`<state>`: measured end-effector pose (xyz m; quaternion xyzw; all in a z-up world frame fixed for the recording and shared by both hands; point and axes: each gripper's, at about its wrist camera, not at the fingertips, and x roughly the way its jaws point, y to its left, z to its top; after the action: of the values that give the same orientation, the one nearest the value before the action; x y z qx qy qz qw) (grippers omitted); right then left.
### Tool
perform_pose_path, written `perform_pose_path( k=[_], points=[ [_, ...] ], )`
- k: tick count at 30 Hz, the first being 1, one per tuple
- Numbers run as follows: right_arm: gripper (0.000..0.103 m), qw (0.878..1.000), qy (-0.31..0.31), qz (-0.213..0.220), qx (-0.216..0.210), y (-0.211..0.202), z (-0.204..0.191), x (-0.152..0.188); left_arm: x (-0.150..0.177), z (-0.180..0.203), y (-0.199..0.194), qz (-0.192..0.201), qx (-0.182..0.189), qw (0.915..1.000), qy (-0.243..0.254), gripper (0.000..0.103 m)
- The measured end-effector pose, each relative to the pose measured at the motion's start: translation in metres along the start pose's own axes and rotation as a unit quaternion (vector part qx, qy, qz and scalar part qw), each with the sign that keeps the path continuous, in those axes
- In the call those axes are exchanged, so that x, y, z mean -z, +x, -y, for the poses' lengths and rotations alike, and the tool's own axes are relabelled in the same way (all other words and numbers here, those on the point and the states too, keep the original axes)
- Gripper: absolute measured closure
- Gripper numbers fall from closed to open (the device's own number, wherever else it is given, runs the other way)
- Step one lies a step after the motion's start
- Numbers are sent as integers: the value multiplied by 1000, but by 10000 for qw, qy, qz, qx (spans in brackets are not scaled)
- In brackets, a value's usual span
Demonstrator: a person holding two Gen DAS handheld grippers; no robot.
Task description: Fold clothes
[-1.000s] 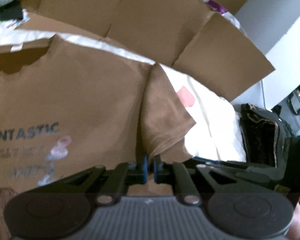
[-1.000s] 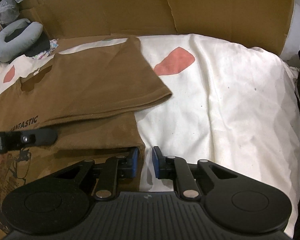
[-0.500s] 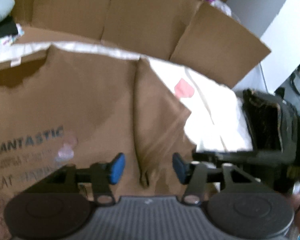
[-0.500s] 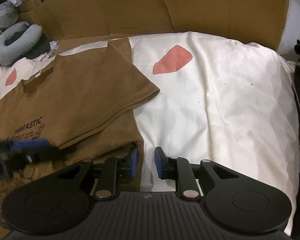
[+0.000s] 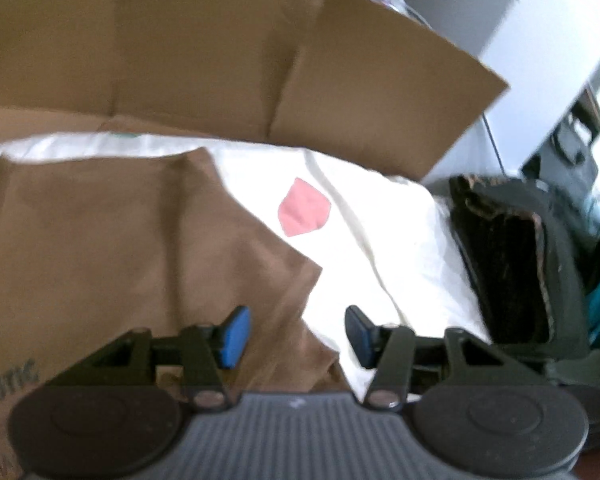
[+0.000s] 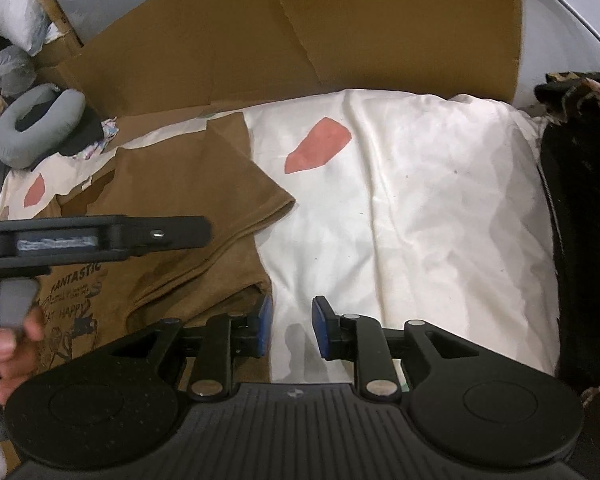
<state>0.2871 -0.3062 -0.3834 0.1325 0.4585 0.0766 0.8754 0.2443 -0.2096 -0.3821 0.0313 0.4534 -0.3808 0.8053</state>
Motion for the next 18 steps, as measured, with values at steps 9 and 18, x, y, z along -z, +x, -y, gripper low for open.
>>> perform_pose_path(
  k=[9,18],
  points=[
    [55,9992,395,66,3,-7,16,6,-4,40,34,-262,-136,9931,1136,50],
    [54,9983,573,63,15,-11,21,16,-12,42,58,-411,-262,9907,1273,54]
  ],
)
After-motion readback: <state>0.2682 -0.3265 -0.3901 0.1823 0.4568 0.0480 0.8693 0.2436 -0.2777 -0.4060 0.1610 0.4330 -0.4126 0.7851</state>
